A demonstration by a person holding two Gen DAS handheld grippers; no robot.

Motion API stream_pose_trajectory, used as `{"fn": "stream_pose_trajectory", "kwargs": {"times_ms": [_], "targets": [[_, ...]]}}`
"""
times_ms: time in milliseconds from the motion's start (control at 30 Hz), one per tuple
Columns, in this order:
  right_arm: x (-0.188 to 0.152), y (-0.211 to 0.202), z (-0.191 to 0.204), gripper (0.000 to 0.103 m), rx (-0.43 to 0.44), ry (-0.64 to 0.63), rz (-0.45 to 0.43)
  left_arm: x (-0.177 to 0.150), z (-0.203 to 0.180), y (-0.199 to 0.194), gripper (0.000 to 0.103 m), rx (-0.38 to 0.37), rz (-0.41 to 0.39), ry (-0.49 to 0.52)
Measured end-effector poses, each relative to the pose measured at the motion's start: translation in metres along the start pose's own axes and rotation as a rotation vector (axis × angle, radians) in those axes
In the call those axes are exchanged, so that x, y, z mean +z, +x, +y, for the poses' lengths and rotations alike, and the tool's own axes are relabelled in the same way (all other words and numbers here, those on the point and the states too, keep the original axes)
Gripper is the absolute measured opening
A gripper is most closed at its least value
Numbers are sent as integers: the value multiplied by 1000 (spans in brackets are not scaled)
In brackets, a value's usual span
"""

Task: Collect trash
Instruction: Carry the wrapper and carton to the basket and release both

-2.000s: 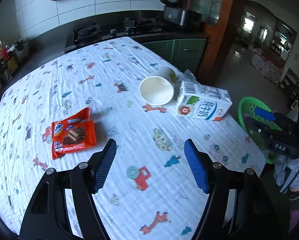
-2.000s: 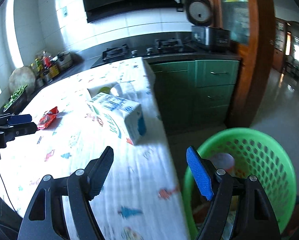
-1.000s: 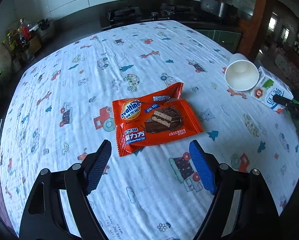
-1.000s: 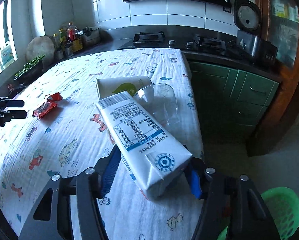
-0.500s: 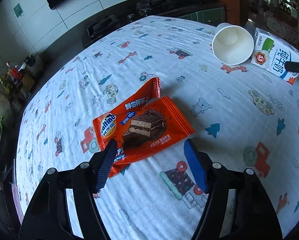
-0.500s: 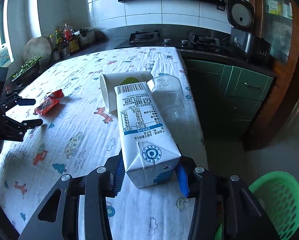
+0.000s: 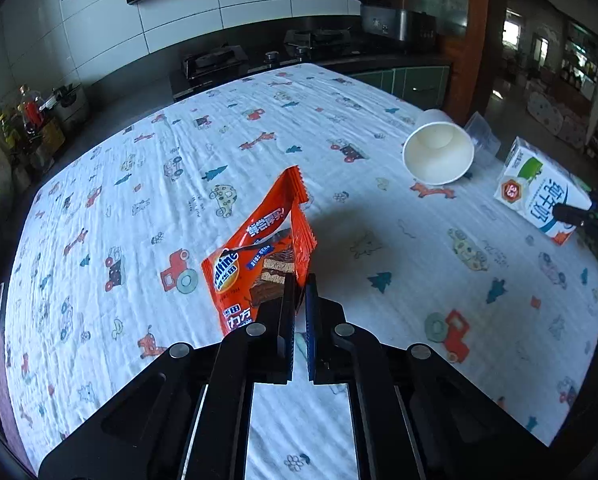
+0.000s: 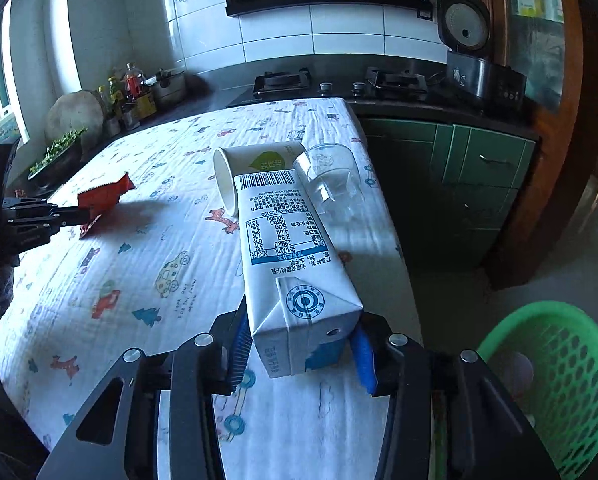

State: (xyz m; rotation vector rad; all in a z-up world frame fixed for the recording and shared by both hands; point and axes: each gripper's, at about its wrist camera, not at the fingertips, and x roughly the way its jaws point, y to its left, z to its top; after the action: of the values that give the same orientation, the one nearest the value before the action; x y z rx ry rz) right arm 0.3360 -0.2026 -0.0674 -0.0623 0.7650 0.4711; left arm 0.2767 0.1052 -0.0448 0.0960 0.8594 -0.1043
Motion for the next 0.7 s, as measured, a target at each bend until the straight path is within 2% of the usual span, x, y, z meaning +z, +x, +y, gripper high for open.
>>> {"fn": "stream_pose_trajectory", "kwargs": {"times_ms": [167, 367, 500, 700], "targets": [[-9, -25, 3, 42, -8, 24, -21, 1, -13, -25, 1, -65, -32, -26], [-25, -59, -1, 42, -21, 67, -57, 6, -46, -48, 1, -142, -68, -2], [-41, -80, -13, 42, -68, 104, -72, 11, -75, -61, 1, -203, -90, 29], [-65, -102, -56, 42, -200, 173, -64, 22, -128, -59, 1, -282, -96, 91]]}}
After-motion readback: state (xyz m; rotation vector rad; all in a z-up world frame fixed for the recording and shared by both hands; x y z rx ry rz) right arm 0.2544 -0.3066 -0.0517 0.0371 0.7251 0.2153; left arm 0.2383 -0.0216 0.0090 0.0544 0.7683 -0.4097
